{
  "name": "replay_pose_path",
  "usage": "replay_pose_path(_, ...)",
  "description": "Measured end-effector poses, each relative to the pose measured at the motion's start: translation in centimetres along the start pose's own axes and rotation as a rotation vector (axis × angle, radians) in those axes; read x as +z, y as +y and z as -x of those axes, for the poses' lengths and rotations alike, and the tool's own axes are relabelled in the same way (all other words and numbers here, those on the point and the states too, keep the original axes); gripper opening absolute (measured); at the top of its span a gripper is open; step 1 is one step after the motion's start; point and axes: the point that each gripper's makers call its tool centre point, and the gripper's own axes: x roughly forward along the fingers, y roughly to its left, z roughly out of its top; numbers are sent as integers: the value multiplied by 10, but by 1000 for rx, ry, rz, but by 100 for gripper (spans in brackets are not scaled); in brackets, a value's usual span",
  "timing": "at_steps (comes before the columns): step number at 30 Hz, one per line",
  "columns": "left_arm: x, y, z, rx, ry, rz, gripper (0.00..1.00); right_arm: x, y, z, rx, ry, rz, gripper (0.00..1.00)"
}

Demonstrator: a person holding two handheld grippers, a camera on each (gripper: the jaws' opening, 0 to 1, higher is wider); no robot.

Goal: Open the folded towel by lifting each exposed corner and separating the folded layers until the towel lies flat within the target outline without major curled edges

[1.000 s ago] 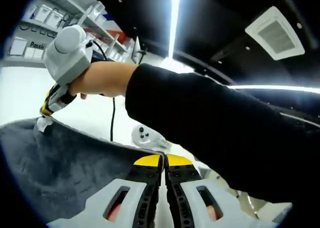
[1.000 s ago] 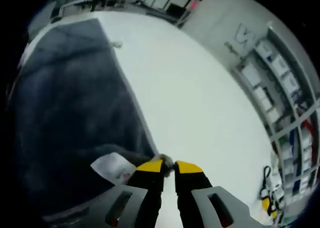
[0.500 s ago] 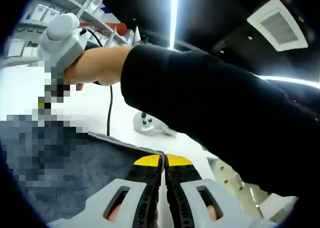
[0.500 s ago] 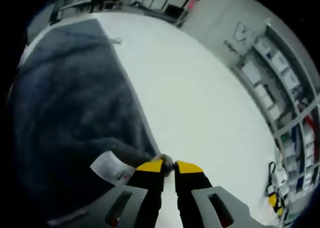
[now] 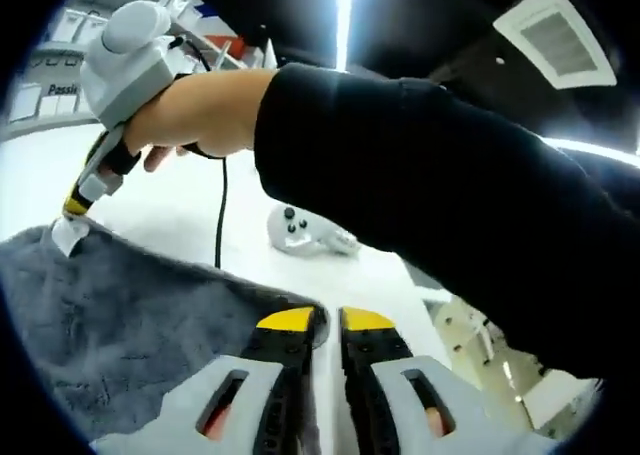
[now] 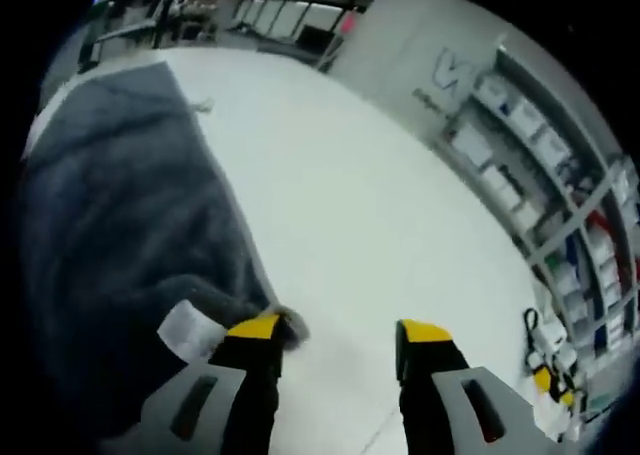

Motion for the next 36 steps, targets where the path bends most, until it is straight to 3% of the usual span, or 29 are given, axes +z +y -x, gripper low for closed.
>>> replay_pose_path(4,2,1,-2,7,-13,-5,29,-22,-4,15,-18,96,10,64)
replay_pose_path(6,4,2,-1,7,-25,4,29,-39,-2,22,21,156,-10,69)
replay_pose_path(8,7,2,0,3,-35,14,29,-50,-4,28,31,188,13,69)
replay_pose_path(15,19,7,9,1,-85,62,28,-72,-10,44,33,251,-55,70)
replay_pose_path(19,23,8,13,7,-97,56,26,-95,12,65,56,323,-107,70)
replay_pose_path(20,24,7,14,10,-100,49,26,-93,17,69,48,300,-124,68)
replay_pose_path(21,26,7,15,15,-106,41,27,-99,21,75,50,321,-108,67)
replay_pose_path(24,26,9,16,24,-107,33,28,-102,20,84,31,319,-17,63)
replay_pose_path(28,21,15,15,50,-91,18,27,-105,24,105,65,318,-62,63)
replay_pose_path(32,8,20,10,83,-44,-14,26,-91,9,113,23,279,-95,57)
replay_pose_path(36,2,22,10,150,18,-252,26,-73,16,106,28,260,-93,57)
